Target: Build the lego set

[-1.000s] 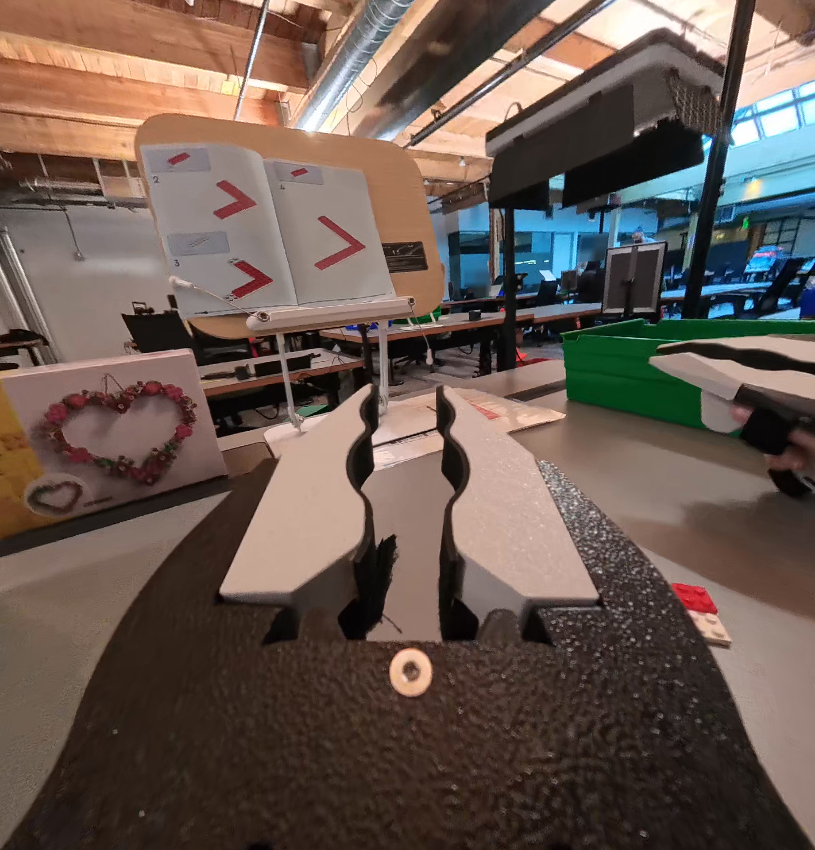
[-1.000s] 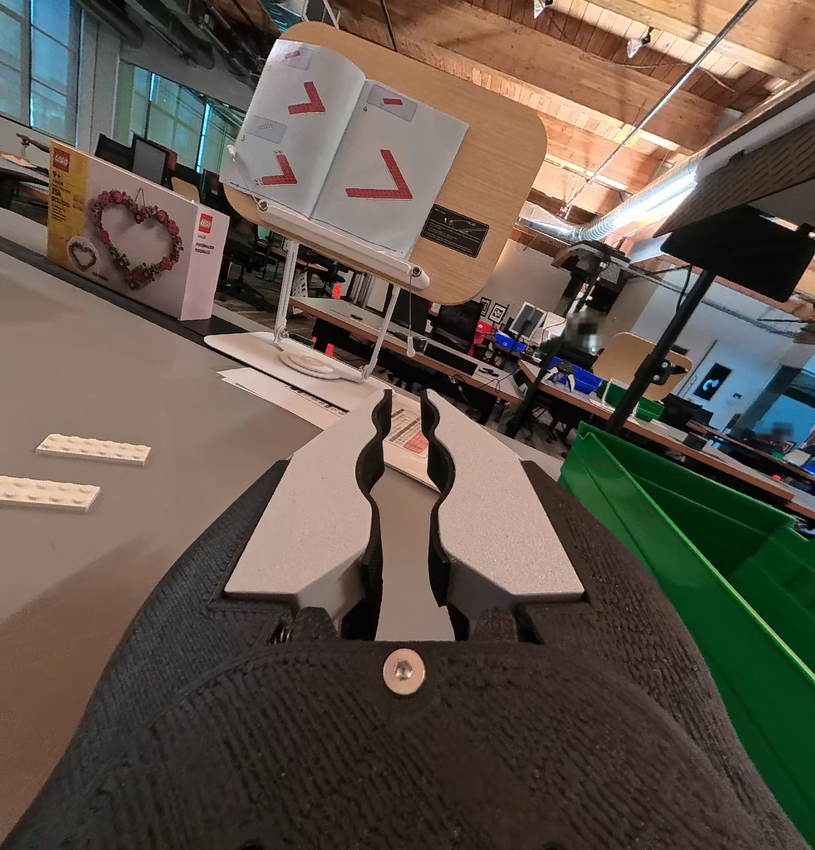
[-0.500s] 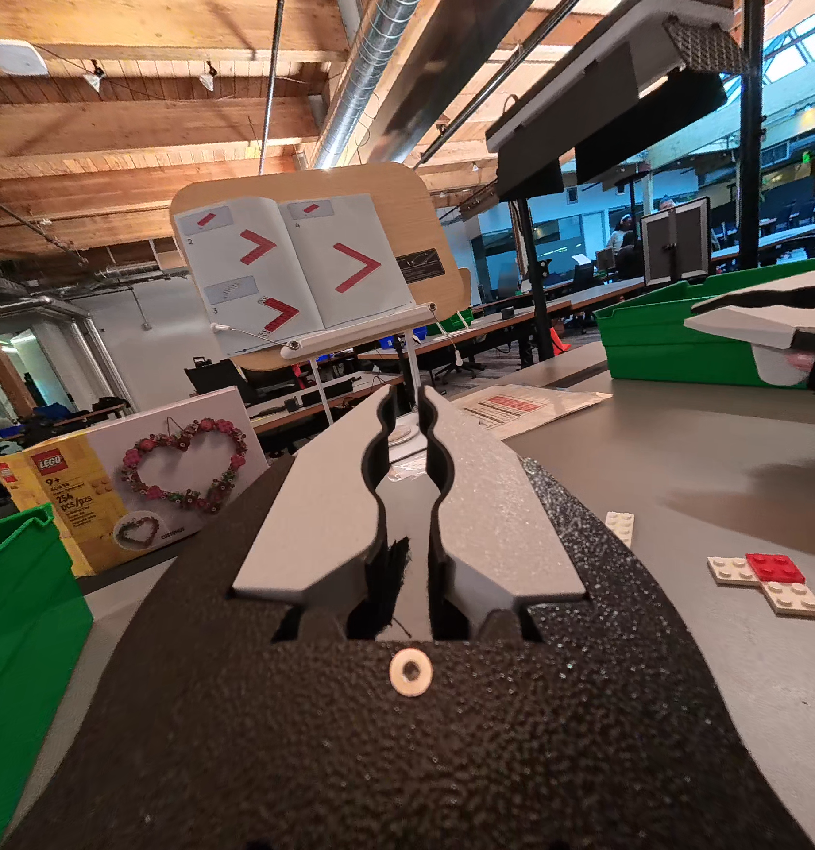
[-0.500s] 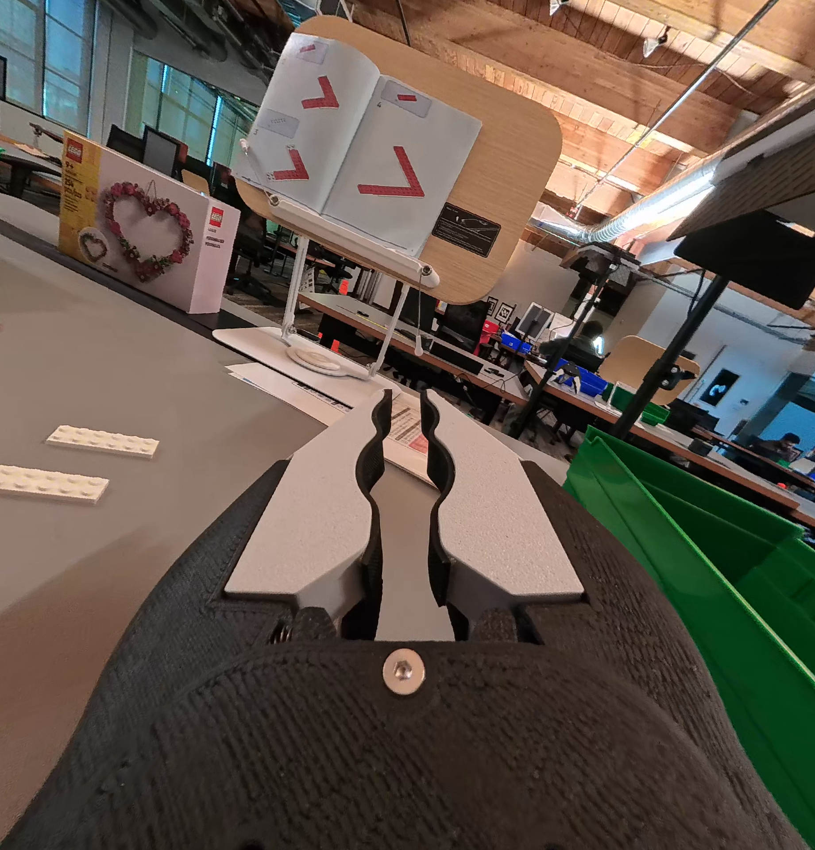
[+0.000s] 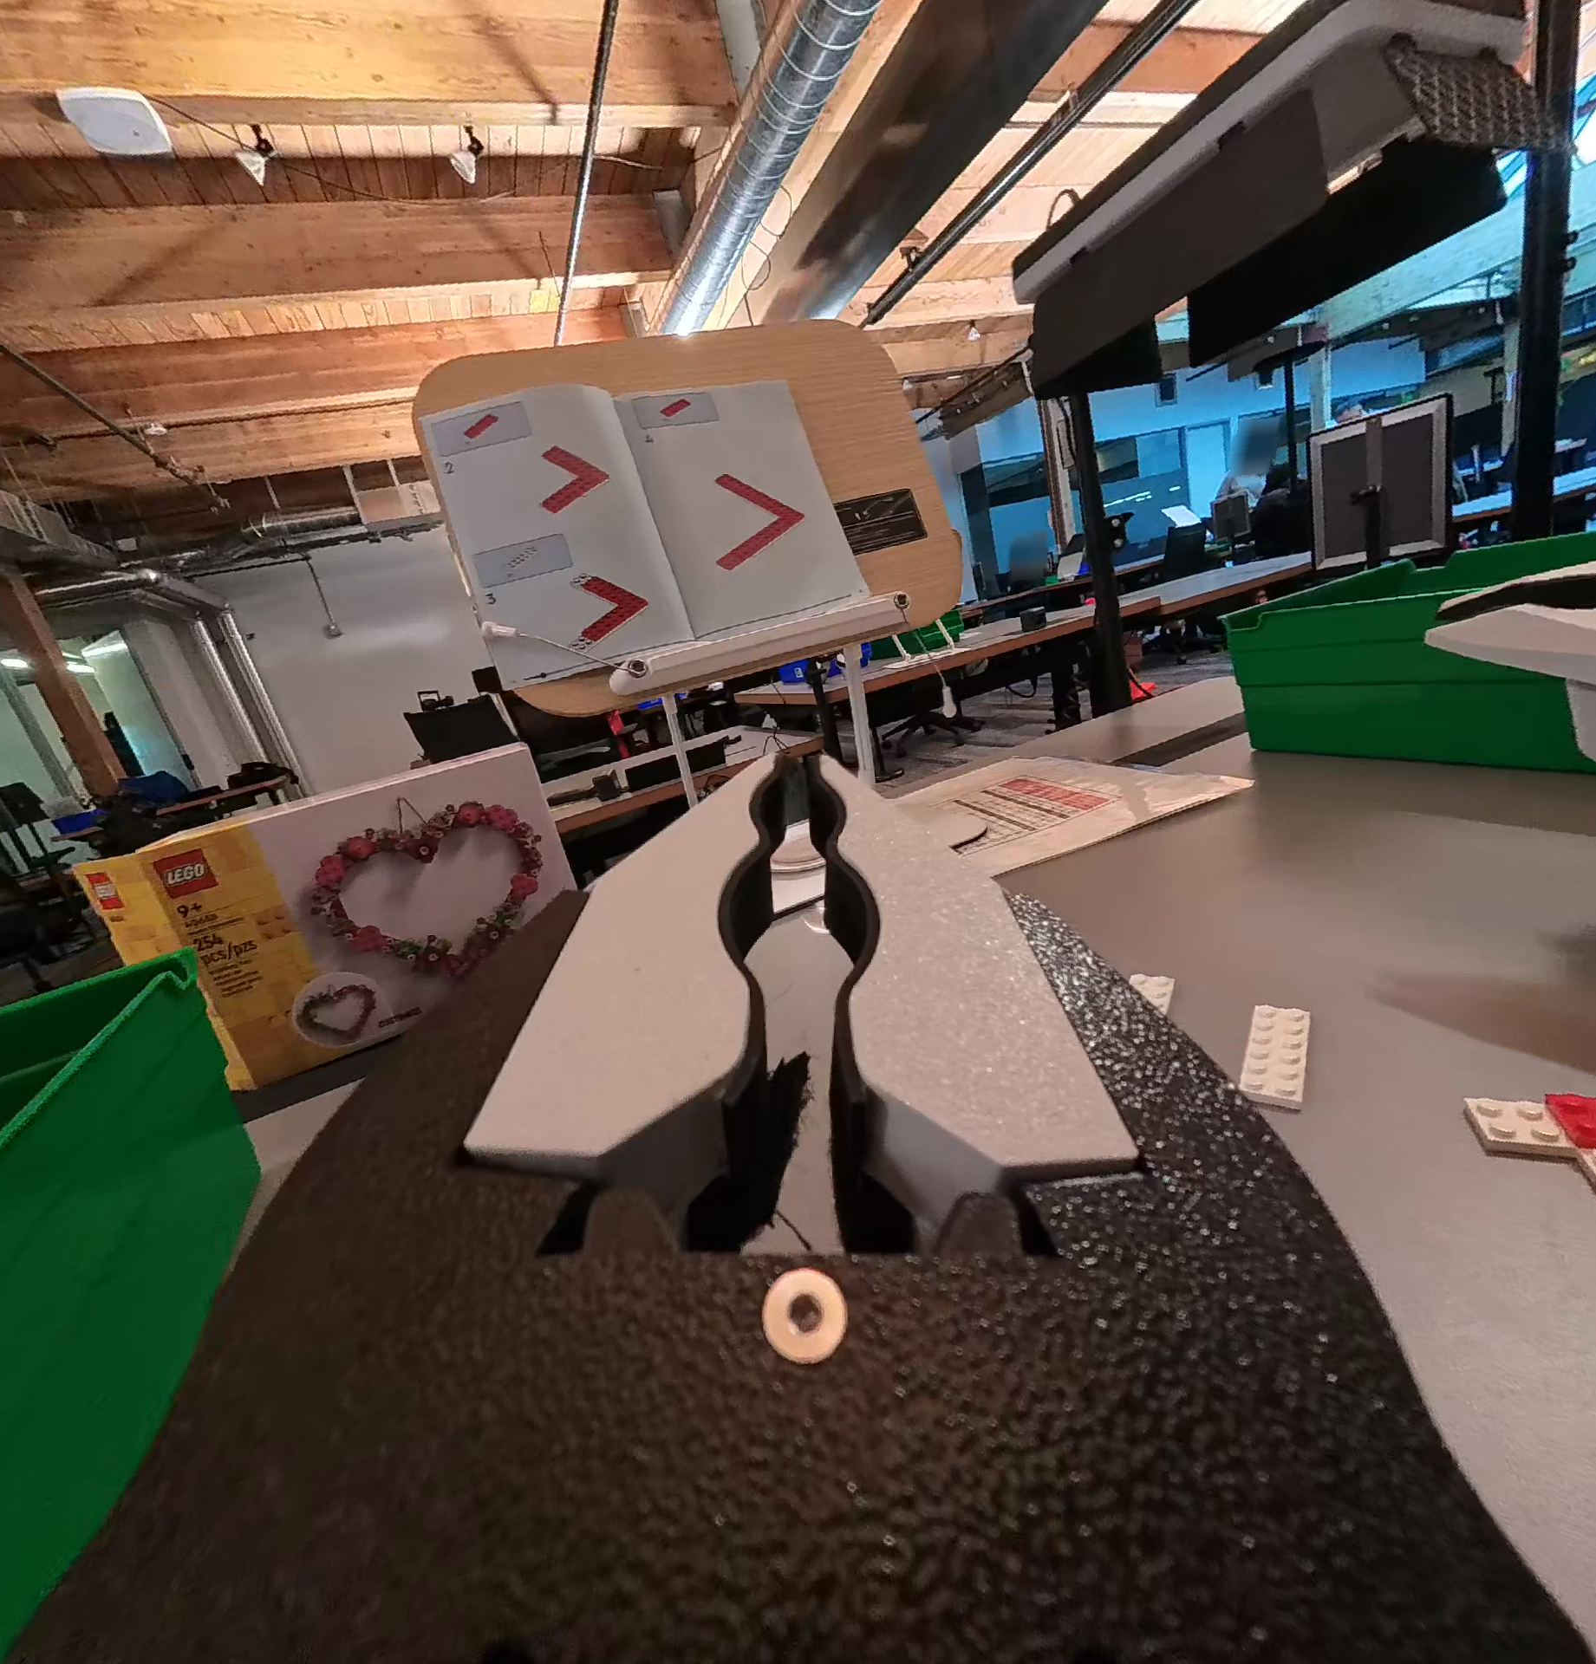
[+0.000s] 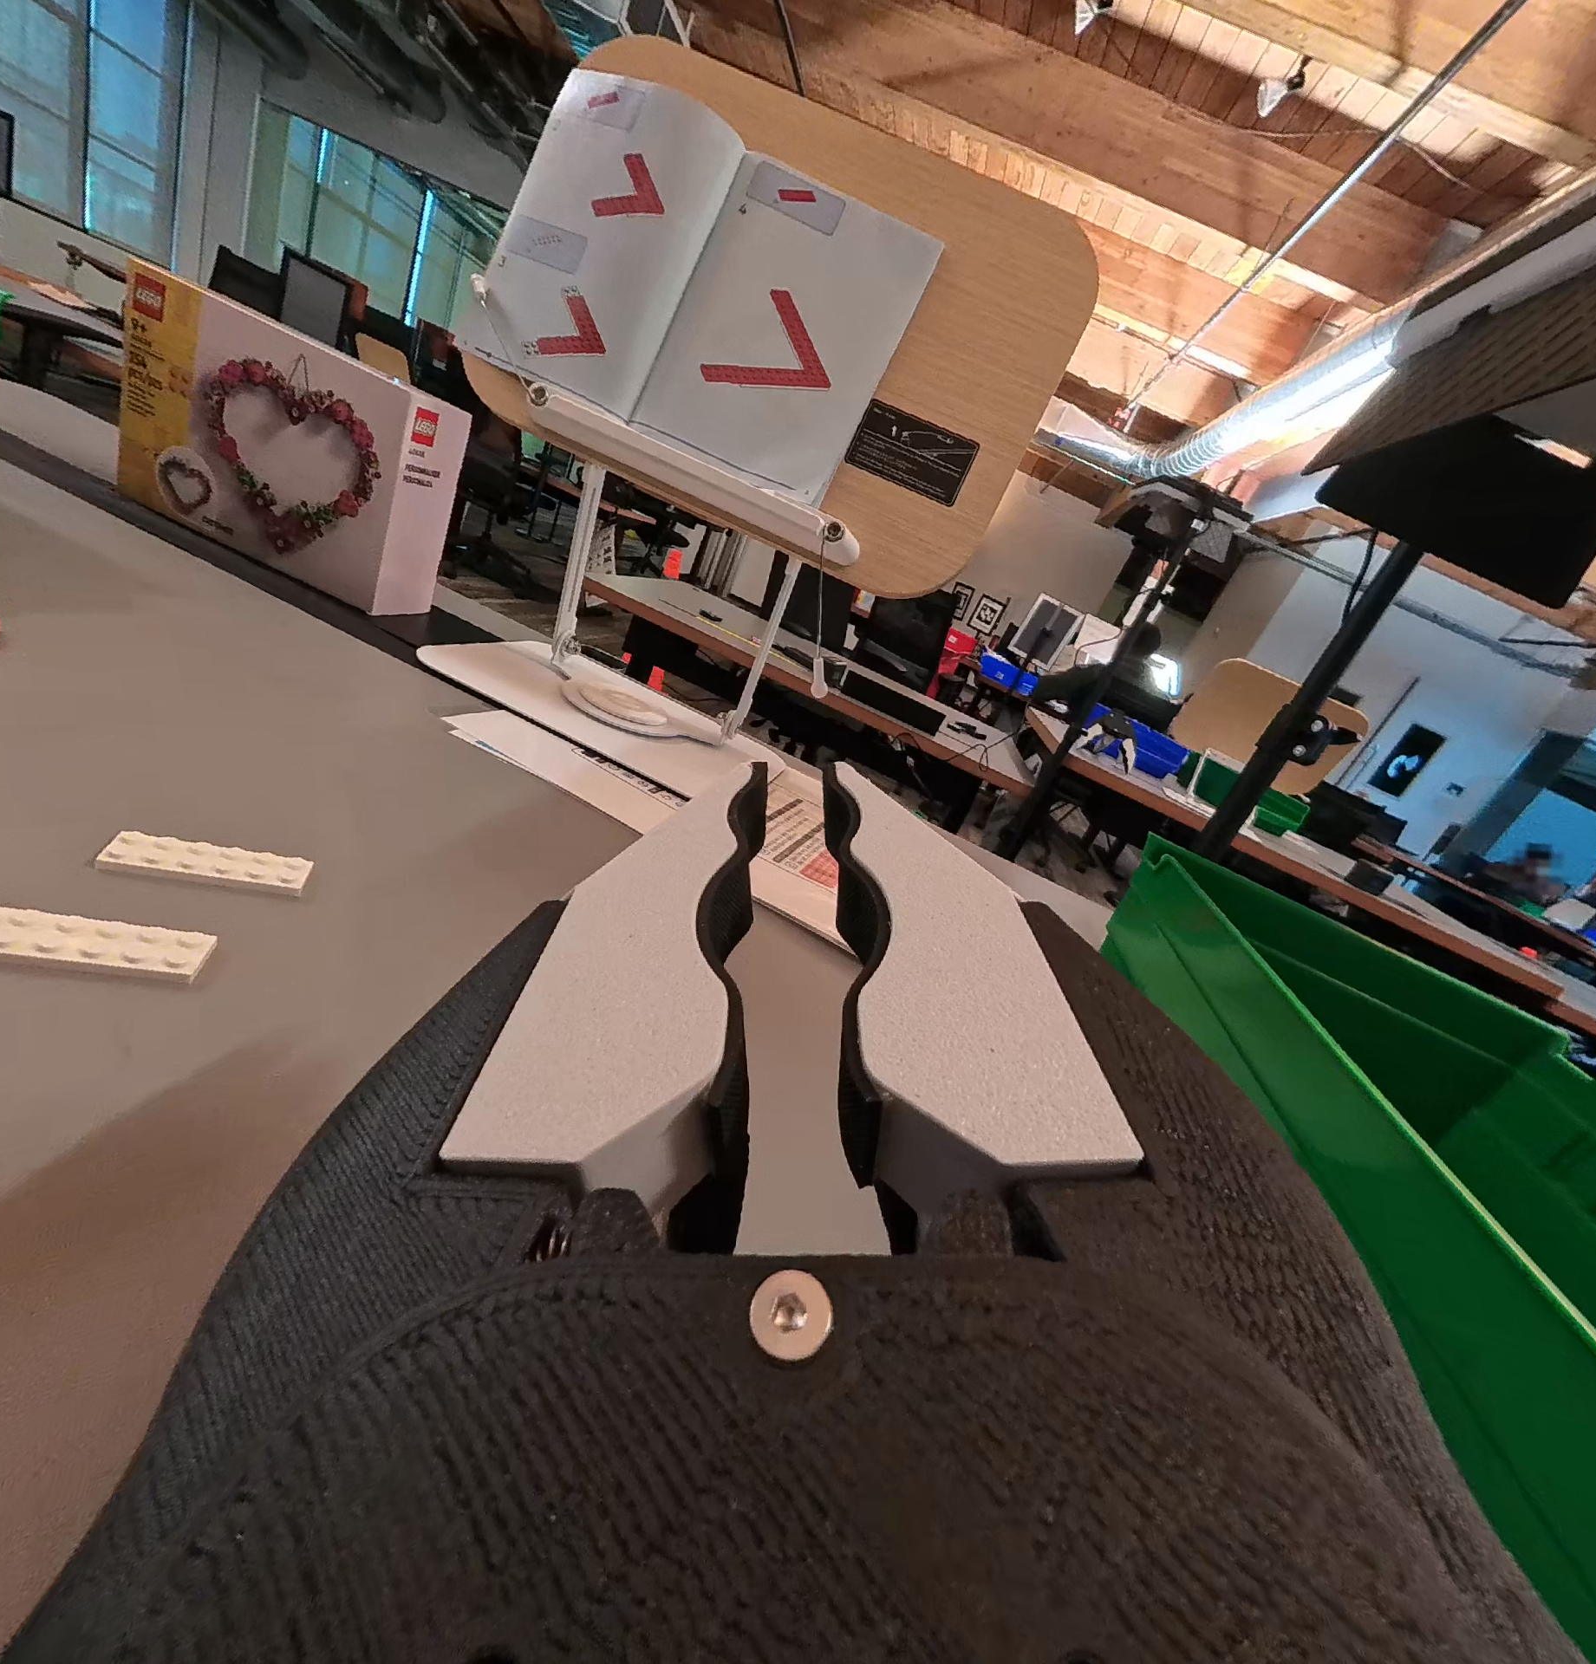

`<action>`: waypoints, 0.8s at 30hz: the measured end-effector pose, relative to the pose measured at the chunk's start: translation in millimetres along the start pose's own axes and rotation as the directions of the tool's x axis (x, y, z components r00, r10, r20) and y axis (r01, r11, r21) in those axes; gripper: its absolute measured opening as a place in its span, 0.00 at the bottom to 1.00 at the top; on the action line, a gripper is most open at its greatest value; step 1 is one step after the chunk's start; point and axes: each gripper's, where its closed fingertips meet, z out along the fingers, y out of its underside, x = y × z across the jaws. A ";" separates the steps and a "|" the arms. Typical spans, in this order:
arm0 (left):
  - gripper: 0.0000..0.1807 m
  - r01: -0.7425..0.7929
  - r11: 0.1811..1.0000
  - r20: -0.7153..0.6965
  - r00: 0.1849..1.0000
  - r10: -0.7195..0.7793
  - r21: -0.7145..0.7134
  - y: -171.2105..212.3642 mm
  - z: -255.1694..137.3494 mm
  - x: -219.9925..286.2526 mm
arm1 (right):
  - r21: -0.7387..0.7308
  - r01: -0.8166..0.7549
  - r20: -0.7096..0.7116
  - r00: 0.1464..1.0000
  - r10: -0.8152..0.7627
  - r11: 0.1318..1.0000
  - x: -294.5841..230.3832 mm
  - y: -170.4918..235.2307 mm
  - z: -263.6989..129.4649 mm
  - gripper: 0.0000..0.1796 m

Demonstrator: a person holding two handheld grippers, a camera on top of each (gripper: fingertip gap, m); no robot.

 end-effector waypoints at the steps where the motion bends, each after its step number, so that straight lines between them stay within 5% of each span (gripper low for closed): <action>1: 0.01 0.005 1.000 0.001 1.000 -0.005 -0.002 0.7 -0.2 -1.2 | 0.001 0.001 0.000 1.000 -0.001 1.000 -0.1 -0.1 -0.1 0.06; 24: 0.00 0.014 0.999 -0.022 1.000 -0.015 -0.029 10.7 0.8 5.3 | 0.002 0.023 0.006 1.000 -0.023 1.000 -3.2 -1.1 0.2 0.06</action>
